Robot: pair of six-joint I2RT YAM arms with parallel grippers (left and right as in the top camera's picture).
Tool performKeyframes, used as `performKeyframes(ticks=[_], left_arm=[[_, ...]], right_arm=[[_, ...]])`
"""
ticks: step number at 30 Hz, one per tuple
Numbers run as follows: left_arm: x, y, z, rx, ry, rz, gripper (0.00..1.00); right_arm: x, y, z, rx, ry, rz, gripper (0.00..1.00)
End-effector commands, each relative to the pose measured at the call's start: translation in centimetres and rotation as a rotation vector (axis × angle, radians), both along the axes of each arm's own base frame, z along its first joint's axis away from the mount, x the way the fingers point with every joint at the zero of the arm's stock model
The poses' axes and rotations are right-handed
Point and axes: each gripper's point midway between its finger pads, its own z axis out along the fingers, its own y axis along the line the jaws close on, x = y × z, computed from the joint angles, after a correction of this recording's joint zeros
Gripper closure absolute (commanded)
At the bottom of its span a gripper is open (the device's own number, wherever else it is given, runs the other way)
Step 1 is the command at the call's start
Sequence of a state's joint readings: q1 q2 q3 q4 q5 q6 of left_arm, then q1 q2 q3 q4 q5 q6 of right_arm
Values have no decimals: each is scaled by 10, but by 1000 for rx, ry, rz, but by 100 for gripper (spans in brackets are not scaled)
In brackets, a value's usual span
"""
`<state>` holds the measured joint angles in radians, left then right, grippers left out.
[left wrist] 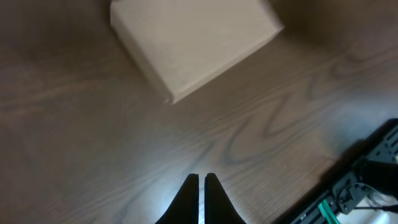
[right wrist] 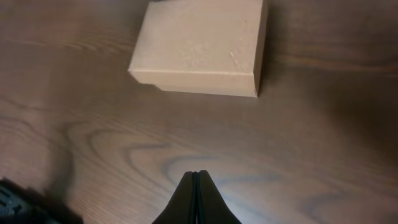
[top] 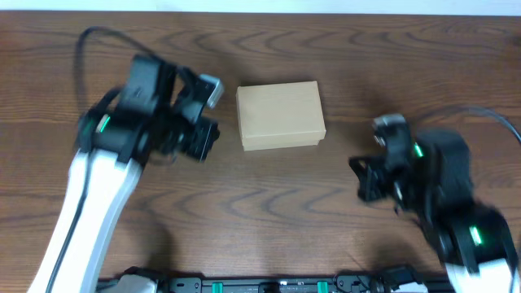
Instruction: Pack container
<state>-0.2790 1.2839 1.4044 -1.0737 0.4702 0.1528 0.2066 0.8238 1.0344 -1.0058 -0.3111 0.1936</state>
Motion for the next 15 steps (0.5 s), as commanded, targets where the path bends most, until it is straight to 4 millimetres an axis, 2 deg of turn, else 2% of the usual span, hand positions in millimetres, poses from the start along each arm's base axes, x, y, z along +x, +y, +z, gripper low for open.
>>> performKeyframes(ticks=[1, 5, 8, 9, 10, 11, 12, 13, 15], left_arm=[[-38, 7, 0, -9, -42, -4, 94], [-74, 16, -9, -60, -86, 32, 94], [-93, 21, -17, -95, -116, 61, 94], [-97, 23, -18, -104, -127, 66, 94], [-100, 24, -19, -110, -136, 72, 92], [-103, 25, -18, -114, -146, 72, 77], [-105, 25, -17, -117, -156, 71, 11], [-106, 26, -16, -120, -163, 71, 4], [-108, 26, -17, -119, -156, 70, 5]], right_arm=[[-34, -11, 3, -10, -91, -6, 99], [-74, -16, 1, 38, -191, -3, 99], [-95, -21, -1, 71, -233, -23, 97], [-99, -22, 0, 83, -244, -29, 85], [-103, -22, 1, 94, -253, -36, 60], [-106, -23, 2, 112, -258, -48, 26], [-108, -23, 3, 129, -257, -60, 1], [-109, -24, 4, 131, -262, -60, 1], [-113, -24, -3, 127, -228, -62, 1]])
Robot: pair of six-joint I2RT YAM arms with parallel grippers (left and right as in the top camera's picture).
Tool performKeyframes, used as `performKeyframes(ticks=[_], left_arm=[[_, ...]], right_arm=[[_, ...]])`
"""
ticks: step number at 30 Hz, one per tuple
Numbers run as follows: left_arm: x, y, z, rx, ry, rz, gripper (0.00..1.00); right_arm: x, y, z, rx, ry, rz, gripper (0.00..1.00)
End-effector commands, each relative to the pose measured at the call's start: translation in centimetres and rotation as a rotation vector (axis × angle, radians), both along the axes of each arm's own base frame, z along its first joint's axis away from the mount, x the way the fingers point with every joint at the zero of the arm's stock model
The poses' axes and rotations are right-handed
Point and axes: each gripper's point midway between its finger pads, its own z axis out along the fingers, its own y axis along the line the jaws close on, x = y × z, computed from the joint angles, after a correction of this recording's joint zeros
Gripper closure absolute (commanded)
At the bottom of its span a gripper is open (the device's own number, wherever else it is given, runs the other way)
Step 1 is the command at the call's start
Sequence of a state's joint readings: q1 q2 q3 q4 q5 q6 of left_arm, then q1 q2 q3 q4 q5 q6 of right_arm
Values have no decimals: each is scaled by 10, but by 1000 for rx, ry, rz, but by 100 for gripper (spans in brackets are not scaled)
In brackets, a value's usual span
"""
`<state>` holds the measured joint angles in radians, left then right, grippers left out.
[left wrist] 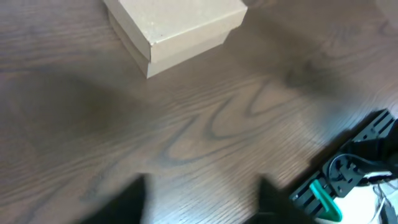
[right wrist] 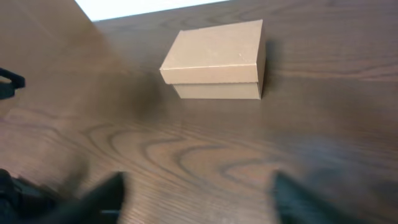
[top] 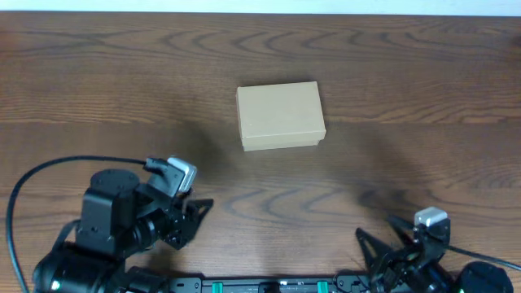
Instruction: Pack container
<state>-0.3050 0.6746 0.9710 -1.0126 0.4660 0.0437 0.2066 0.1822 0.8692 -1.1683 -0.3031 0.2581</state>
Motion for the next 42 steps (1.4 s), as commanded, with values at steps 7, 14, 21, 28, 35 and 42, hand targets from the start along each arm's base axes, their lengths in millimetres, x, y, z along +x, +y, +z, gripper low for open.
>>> performKeyframes(ticks=[7, 14, 21, 28, 35, 42], left_arm=[[-6, 2, -6, 2, 38, 14, 5], [-6, 2, -6, 2, 38, 14, 5], [-6, 8, -7, 27, 24, 40, 5], [-12, 53, 5, 85, -135, 249, 5], [-1, 93, 11, 83, -394, 491, 5], [23, 97, -23, 45, -494, 530, 5]], right_arm=[[-11, -2, -20, 20, 111, -21, 1], [-14, -2, -26, 15, 136, -21, 1], [-14, -2, -26, 15, 136, -21, 1], [-14, -2, -26, 15, 136, -21, 1], [-14, -2, -26, 15, 136, -21, 1], [-14, -2, -26, 15, 136, -21, 1]])
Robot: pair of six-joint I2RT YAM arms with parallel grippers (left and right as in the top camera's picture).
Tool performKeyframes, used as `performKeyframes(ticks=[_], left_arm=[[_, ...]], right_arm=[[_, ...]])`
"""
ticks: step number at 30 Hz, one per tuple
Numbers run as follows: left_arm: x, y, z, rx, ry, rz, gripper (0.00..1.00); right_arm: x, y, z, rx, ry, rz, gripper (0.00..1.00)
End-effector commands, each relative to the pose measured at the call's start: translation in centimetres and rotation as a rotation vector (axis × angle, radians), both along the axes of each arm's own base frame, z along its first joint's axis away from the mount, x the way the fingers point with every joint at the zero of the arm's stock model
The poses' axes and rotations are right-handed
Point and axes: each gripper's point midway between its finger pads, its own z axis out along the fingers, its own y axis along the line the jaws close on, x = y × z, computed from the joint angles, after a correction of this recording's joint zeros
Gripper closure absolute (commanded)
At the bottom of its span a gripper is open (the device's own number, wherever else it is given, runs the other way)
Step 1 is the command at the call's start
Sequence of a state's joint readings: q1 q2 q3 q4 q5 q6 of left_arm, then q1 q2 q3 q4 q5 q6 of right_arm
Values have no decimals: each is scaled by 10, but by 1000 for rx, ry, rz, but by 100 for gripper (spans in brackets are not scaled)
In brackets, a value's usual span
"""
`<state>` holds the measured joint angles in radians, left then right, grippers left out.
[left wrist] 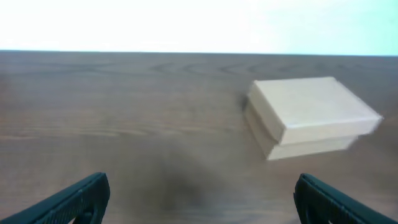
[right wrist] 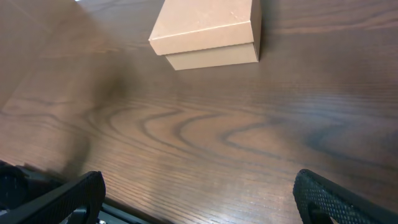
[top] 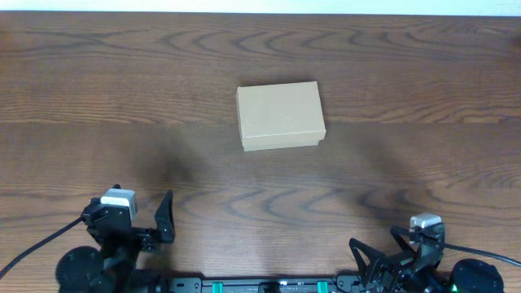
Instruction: Pack container
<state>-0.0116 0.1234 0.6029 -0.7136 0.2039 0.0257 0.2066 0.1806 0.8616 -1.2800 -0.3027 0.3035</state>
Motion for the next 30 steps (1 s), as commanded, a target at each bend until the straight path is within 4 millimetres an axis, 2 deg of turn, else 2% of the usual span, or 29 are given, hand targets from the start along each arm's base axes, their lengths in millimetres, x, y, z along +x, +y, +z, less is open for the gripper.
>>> performKeyframes(ticks=[1, 6, 10, 14, 20, 30], left_arm=[[10, 0, -24, -9, -7, -1, 5], [25, -8, -54, -23, -42, -44, 5], [34, -12, -69, -34, -54, -73, 5], [36, -12, -84, -36, -27, -73, 5], [37, -19, -119, -56, 49, -110, 5], [36, -25, -119, -66, 47, -140, 5]], right_arm=[[-1, 0, 0, 5, 0, 1, 1], [-1, 0, 0, 5, 0, 1, 1], [-1, 0, 0, 6, 0, 1, 1], [-1, 0, 0, 5, 0, 1, 1], [-1, 0, 0, 5, 0, 1, 1], [-1, 0, 0, 5, 0, 1, 1]])
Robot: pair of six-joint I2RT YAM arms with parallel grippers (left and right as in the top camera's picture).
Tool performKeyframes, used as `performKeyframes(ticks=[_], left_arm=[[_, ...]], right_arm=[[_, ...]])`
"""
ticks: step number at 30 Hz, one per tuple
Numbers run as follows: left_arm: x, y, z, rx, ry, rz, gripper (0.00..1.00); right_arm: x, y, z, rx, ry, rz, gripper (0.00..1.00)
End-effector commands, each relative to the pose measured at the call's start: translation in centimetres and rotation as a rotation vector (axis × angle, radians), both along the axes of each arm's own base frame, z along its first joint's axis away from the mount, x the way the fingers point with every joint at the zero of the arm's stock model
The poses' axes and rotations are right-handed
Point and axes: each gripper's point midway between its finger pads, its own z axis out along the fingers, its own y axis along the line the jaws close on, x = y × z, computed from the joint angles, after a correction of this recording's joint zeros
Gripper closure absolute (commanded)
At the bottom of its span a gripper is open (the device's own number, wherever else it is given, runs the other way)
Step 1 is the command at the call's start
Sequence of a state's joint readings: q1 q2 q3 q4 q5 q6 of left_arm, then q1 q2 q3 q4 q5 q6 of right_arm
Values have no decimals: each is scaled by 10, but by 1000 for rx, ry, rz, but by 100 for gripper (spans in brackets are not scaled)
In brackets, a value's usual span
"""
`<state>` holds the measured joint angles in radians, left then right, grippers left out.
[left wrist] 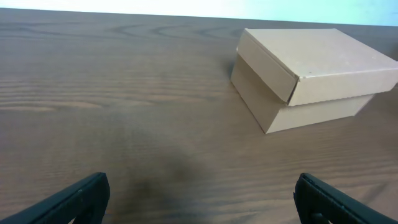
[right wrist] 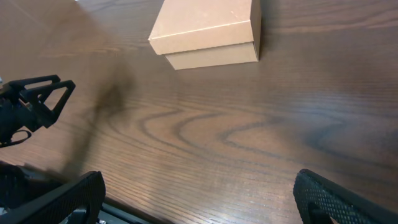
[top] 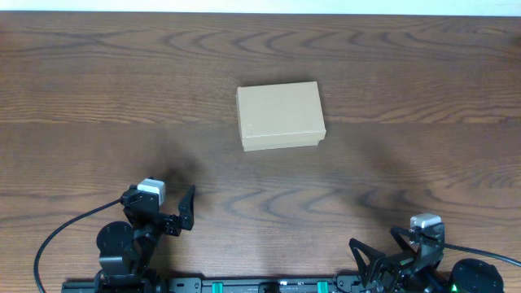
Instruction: Pack container
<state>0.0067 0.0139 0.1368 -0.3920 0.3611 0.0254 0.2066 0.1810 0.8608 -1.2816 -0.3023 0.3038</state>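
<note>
A closed tan cardboard box (top: pixel 281 115) with its lid on sits at the table's middle; it also shows as the box (left wrist: pixel 305 74) and the box (right wrist: pixel 208 34) in the wrist views. My left gripper (top: pixel 160 213) rests low at the front left, open, nothing between its fingers (left wrist: pixel 81 199). My right gripper (top: pixel 381 254) rests at the front right edge, open and empty, its fingers (right wrist: pixel 339 199) wide apart. Both stand far from the box and face it.
The dark wood table (top: pixel 423 106) carries only the box. A black rail (top: pixel 269 285) runs along the front edge between the arm bases. In the right wrist view the left gripper (right wrist: pixel 31 106) shows at the left.
My left gripper has shifted a little to the right along the front edge and now faces the box more squarely. The right arm and the box have not moved.
Both grippers were shut, one on each side of the closed box. Half a second later both arms were back near the front edge. Then they rested there wide open. The box has stayed in the same place with its lid on throughout.
</note>
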Motion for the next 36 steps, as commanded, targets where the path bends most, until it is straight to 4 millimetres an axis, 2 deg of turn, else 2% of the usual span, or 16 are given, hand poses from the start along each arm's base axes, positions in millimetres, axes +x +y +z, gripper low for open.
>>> performKeyframes(ticks=[1, 19, 23, 26, 28, 36], left_arm=[[0, -2, -7, -13, 12, -10, 5], [0, -2, -7, -13, 12, -10, 5], [0, -2, -7, -13, 12, -10, 5], [0, -2, -7, -13, 12, -10, 5], [0, -2, -7, -13, 12, -10, 5], [0, -2, -7, -13, 12, -10, 5]], right_arm=[[-1, 0, 0, 6, -3, 2, 1], [-1, -1, -1, 0, -1, -5, 1], [14, -3, 10, -17, -85, -18, 1], [31, 7, 15, -94, -213, 83, 1], [41, 13, 10, -153, -282, 149, 1], [71, 32, -32, -310, -444, 295, 1]])
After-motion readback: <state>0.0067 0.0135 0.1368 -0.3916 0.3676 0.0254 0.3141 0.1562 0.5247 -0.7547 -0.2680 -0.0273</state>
